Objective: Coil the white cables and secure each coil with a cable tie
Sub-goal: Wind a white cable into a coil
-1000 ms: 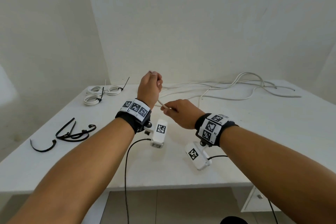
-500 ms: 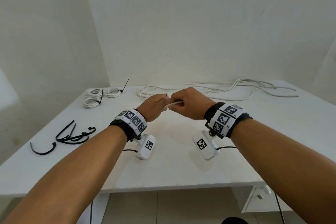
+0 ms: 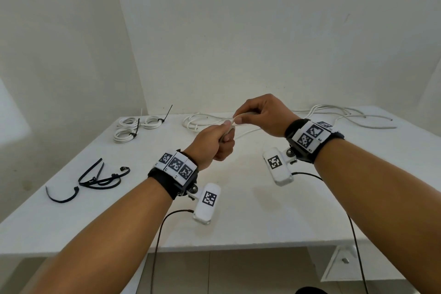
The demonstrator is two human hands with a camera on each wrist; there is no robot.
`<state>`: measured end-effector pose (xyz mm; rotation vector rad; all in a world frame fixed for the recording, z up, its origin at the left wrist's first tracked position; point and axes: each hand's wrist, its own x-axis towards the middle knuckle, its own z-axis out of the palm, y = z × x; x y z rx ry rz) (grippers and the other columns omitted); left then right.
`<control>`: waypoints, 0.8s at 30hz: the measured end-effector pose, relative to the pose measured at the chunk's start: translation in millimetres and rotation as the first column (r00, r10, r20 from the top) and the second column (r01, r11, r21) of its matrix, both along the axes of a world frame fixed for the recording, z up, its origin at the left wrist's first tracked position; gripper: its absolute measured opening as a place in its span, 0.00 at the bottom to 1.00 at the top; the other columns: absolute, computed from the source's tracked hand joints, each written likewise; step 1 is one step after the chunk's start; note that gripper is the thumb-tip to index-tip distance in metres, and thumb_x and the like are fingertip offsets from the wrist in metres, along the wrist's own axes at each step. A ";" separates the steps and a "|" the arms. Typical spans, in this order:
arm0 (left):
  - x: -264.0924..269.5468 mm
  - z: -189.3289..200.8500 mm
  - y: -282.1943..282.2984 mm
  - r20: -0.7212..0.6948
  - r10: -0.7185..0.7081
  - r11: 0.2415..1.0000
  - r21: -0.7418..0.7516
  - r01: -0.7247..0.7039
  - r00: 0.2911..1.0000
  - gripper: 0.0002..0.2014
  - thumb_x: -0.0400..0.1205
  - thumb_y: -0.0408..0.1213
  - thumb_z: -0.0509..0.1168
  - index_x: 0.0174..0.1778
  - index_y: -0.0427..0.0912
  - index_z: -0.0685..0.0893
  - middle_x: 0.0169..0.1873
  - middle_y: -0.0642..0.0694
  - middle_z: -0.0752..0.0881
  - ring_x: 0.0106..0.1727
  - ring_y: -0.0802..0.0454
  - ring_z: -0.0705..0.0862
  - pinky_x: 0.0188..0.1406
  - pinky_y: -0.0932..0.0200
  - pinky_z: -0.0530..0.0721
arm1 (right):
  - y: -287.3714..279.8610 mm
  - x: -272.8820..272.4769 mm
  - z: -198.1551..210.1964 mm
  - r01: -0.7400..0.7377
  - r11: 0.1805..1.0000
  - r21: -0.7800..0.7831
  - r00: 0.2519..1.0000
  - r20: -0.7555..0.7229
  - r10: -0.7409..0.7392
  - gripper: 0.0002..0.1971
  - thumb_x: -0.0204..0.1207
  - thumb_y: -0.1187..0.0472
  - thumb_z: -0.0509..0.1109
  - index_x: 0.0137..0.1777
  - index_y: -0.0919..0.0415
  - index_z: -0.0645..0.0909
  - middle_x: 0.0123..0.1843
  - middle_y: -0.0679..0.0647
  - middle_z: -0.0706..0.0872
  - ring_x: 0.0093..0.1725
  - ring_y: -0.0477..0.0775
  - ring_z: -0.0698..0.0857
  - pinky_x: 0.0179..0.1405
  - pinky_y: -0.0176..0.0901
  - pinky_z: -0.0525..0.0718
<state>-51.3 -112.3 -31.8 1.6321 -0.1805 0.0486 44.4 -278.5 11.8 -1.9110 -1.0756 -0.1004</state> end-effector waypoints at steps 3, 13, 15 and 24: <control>-5.4 6.9 -1.0 -0.005 -0.073 0.996 -0.052 0.073 0.997 0.22 0.90 0.48 0.44 0.30 0.46 0.63 0.20 0.53 0.57 0.21 0.57 0.54 0.20 0.64 0.51 | -0.3 -0.5 2.3 -0.060 0.996 0.071 0.997 -0.044 0.063 0.04 0.73 0.61 0.80 0.46 0.59 0.92 0.43 0.53 0.93 0.44 0.44 0.88 0.49 0.32 0.84; -16.9 39.1 -11.6 0.178 -0.053 0.992 -0.105 0.072 0.983 0.16 0.84 0.47 0.51 0.32 0.44 0.66 0.19 0.54 0.60 0.21 0.56 0.56 0.23 0.58 0.50 | 9.1 -14.0 -26.3 -0.095 0.980 0.173 0.983 -0.141 0.120 0.22 0.88 0.53 0.62 0.31 0.46 0.84 0.23 0.47 0.75 0.24 0.47 0.68 0.28 0.36 0.69; -13.9 43.8 -11.6 0.219 -0.027 0.989 -0.134 0.058 0.975 0.16 0.85 0.46 0.51 0.33 0.44 0.66 0.19 0.54 0.62 0.21 0.55 0.57 0.22 0.59 0.55 | 12.0 -17.4 -35.2 -0.043 0.993 0.109 0.989 -0.138 0.058 0.25 0.89 0.49 0.59 0.29 0.52 0.80 0.23 0.48 0.77 0.24 0.47 0.71 0.29 0.36 0.73; 14.3 39.0 -6.6 0.369 0.309 0.951 -0.145 -0.275 0.876 0.14 0.85 0.44 0.51 0.35 0.42 0.68 0.20 0.54 0.67 0.23 0.53 0.65 0.27 0.58 0.66 | 32.5 -32.3 -50.2 0.022 0.969 -0.247 1.000 0.012 -0.020 0.18 0.88 0.44 0.57 0.39 0.43 0.82 0.31 0.47 0.84 0.28 0.45 0.79 0.35 0.38 0.76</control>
